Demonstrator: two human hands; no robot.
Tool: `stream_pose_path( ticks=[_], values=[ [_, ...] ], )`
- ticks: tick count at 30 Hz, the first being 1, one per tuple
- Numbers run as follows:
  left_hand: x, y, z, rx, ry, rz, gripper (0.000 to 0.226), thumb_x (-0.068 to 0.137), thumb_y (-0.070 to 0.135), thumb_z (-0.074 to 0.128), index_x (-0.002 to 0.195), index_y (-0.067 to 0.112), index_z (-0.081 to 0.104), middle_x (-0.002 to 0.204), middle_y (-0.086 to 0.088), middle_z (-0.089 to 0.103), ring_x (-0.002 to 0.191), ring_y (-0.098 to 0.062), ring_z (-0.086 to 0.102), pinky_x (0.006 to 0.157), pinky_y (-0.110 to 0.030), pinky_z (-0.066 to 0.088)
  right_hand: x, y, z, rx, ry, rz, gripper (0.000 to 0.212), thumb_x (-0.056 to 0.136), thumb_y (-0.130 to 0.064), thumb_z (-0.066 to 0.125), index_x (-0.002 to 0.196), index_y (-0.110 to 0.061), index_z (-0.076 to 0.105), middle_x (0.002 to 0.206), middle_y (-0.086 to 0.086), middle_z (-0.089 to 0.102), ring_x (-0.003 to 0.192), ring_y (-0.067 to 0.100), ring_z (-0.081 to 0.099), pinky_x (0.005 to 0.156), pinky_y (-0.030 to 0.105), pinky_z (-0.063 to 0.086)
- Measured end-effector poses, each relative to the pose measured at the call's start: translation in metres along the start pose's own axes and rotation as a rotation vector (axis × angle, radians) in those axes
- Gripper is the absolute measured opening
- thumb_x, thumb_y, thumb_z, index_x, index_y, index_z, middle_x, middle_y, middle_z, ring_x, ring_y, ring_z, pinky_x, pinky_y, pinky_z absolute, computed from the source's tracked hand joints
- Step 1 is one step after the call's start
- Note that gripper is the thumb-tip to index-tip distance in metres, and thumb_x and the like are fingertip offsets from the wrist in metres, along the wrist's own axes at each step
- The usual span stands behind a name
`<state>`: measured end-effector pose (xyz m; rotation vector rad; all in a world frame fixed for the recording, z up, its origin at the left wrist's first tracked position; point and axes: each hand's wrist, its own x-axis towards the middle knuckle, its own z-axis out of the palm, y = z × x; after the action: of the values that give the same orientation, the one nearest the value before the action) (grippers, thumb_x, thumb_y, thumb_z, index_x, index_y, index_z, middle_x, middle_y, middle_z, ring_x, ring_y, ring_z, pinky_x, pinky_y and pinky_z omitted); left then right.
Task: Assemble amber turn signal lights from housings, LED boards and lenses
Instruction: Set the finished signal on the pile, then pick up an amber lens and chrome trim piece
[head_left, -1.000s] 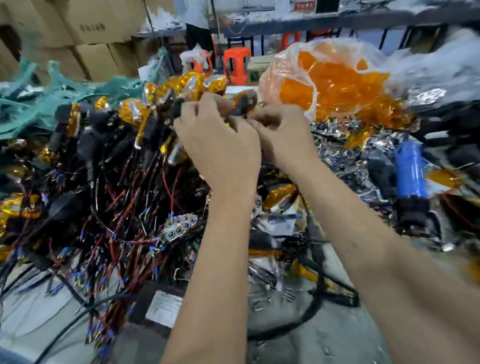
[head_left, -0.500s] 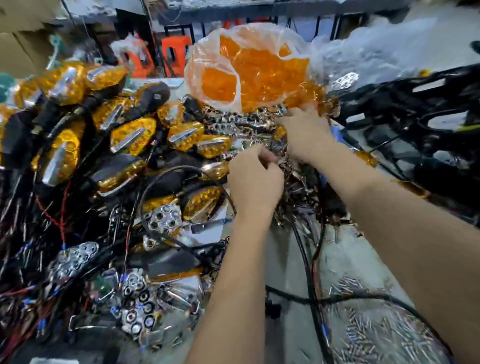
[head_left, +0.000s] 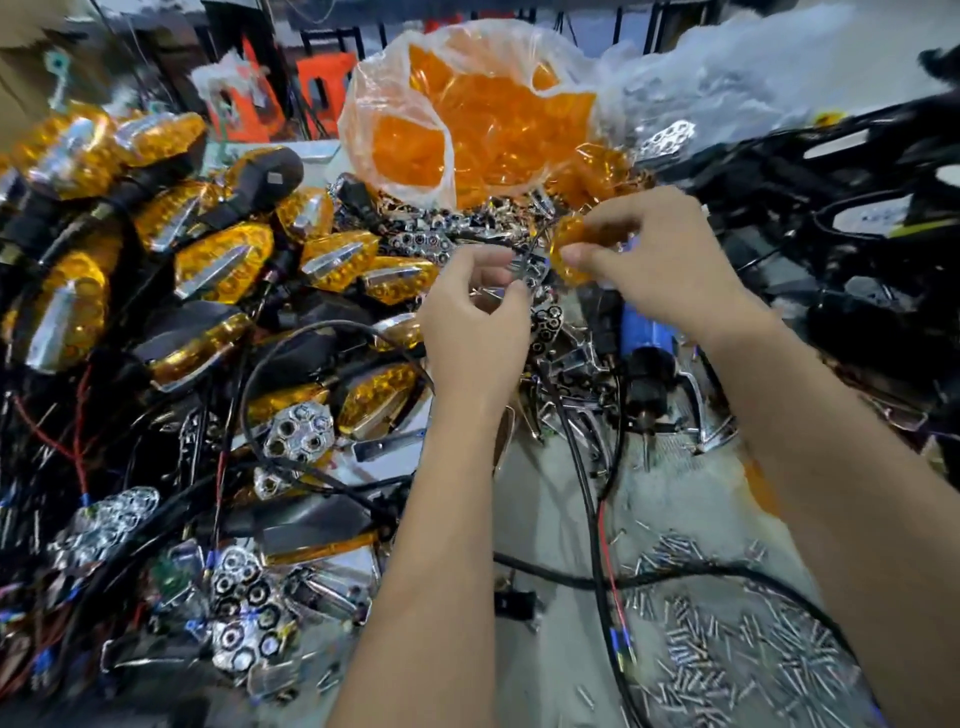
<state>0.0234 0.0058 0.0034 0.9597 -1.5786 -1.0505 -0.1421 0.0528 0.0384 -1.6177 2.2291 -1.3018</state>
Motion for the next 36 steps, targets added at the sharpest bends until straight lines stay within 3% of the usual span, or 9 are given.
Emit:
stream_pose_path(
  ticks=[3,5,8,12,17,20,23,30,36],
  values=[
    [-0.002,0.002,-0.003,-0.073,-0.215,0.046,0.031,0.094,0.026,0.071,0.12,0.041,0.063,0.115,0.005,0.067,0.097,-0.014,0.07,0.074,-0.043,0.064,-0.024,-0.003,-0.01,0.479,-0.086,0.142,0.007,0.093,-0.016,0.077,0.097,-0.011,0.078,0.086,0.006,0.08,0.076,0.019,0.075,0.065,0.025,0.057],
    [-0.002,0.002,-0.005,-0.146,-0.322,0.045,0.032,0.094,0.024,0.073,0.125,0.028,0.067,0.108,0.002,0.073,0.093,-0.015,0.073,0.067,-0.036,0.063,-0.034,-0.002,-0.013,0.683,-0.148,0.209,0.014,0.094,-0.014,0.075,0.103,-0.004,0.077,0.09,0.014,0.079,0.074,0.021,0.073,0.063,0.023,0.057],
    [-0.002,0.001,-0.007,-0.195,-0.343,0.032,0.025,0.091,0.01,0.076,0.116,0.013,0.071,0.084,-0.002,0.077,0.078,-0.018,0.076,0.062,-0.031,0.06,-0.044,0.001,-0.008,0.721,-0.136,0.219,0.015,0.094,-0.016,0.076,0.103,-0.005,0.076,0.091,0.012,0.079,0.077,0.019,0.074,0.066,0.024,0.058],
    [0.001,-0.002,-0.008,-0.291,-0.194,-0.094,0.021,0.091,0.002,0.075,0.105,0.016,0.069,0.083,0.001,0.076,0.07,-0.014,0.073,0.058,-0.026,0.057,-0.048,0.009,0.0,0.416,0.008,0.231,0.016,0.092,-0.025,0.078,0.103,-0.013,0.075,0.081,0.0,0.078,0.076,0.021,0.077,0.067,0.037,0.064],
    [0.007,-0.006,-0.013,-0.501,-0.014,-0.284,0.017,0.096,0.002,0.067,0.112,0.009,0.067,0.098,-0.007,0.069,0.067,-0.011,0.069,0.063,-0.028,0.058,-0.037,0.002,0.009,0.174,-0.095,0.104,0.008,0.096,-0.01,0.071,0.098,-0.015,0.076,0.074,0.0,0.075,0.065,0.014,0.074,0.063,0.033,0.064],
    [0.007,-0.006,-0.015,-0.547,-0.005,-0.351,0.015,0.097,-0.001,0.063,0.109,0.006,0.067,0.103,-0.015,0.068,0.074,-0.021,0.068,0.063,-0.03,0.058,-0.032,-0.001,0.013,-0.071,-0.151,-0.046,0.019,0.095,-0.002,0.069,0.105,-0.016,0.077,0.088,-0.001,0.072,0.07,0.006,0.065,0.075,0.03,0.059],
    [0.007,-0.006,-0.016,-0.544,0.0,-0.384,0.013,0.095,-0.002,0.062,0.107,0.005,0.064,0.098,-0.016,0.067,0.072,-0.024,0.067,0.061,-0.032,0.058,-0.035,0.0,0.017,-0.302,-0.29,-0.121,0.029,0.09,-0.006,0.076,0.116,-0.019,0.072,0.109,0.001,0.062,0.093,0.013,0.054,0.088,0.026,0.042],
    [0.003,-0.005,-0.013,-0.533,-0.038,-0.383,0.01,0.093,-0.002,0.063,0.095,0.008,0.063,0.082,-0.01,0.071,0.062,-0.02,0.068,0.053,-0.03,0.056,-0.045,-0.001,0.013,-0.446,-0.35,-0.094,0.029,0.085,-0.014,0.083,0.112,-0.016,0.071,0.114,0.003,0.064,0.102,0.021,0.061,0.092,0.032,0.05],
    [-0.002,-0.006,-0.013,-0.505,-0.049,-0.374,0.009,0.091,0.002,0.064,0.091,0.011,0.065,0.075,-0.004,0.072,0.062,-0.019,0.067,0.052,-0.029,0.053,-0.05,-0.001,0.006,-0.295,-0.341,-0.019,0.024,0.085,0.003,0.076,0.101,-0.015,0.069,0.081,-0.001,0.07,0.073,0.01,0.063,0.075,0.029,0.056]
  ],
)
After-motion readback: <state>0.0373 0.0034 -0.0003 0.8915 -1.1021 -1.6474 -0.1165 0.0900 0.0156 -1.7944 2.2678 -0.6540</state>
